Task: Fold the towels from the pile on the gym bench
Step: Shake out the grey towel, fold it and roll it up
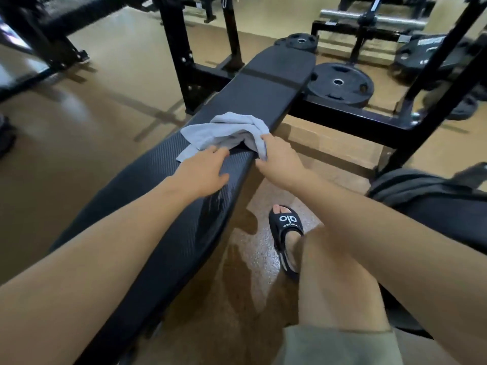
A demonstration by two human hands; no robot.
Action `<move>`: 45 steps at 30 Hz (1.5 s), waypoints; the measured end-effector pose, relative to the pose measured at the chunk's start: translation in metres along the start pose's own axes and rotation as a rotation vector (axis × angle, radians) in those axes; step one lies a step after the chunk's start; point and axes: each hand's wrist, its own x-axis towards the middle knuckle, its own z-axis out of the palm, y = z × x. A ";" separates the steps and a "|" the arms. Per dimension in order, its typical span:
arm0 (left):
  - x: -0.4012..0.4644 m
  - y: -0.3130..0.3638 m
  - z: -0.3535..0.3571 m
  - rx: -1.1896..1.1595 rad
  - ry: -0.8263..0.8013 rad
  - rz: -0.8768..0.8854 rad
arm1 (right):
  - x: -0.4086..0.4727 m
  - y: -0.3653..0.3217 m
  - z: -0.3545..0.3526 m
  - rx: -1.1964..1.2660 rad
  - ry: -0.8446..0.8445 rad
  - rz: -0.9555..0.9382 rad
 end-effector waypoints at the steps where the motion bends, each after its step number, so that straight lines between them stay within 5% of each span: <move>1: 0.003 -0.008 0.002 -0.004 0.008 -0.015 | 0.016 0.000 0.011 0.039 0.016 0.014; 7: 0.022 -0.042 0.020 -0.052 0.038 -0.059 | 0.086 0.013 0.050 0.007 0.104 0.212; 12: 0.023 -0.048 0.020 -0.046 0.113 -0.049 | 0.089 0.007 0.057 -0.084 0.174 0.182; 15: 0.014 -0.049 0.010 -0.046 0.191 -0.056 | 0.069 -0.018 0.053 -0.072 0.246 0.023; 20: -0.015 -0.042 -0.011 -0.017 0.305 0.067 | 0.004 -0.081 0.043 0.110 0.071 -0.427; 24: -0.057 -0.035 -0.025 -0.096 0.281 -0.003 | -0.033 -0.096 0.025 0.061 0.138 -0.528; 31: -0.114 -0.042 -0.051 -0.096 0.330 -0.091 | -0.051 -0.096 0.010 -0.041 0.050 -0.248; 42: -0.159 -0.063 -0.073 0.028 0.456 -0.229 | -0.064 -0.150 -0.025 -0.034 0.271 -0.277; 45: -0.163 -0.055 -0.080 -0.025 0.412 -0.244 | -0.063 -0.161 -0.030 0.137 0.226 -0.229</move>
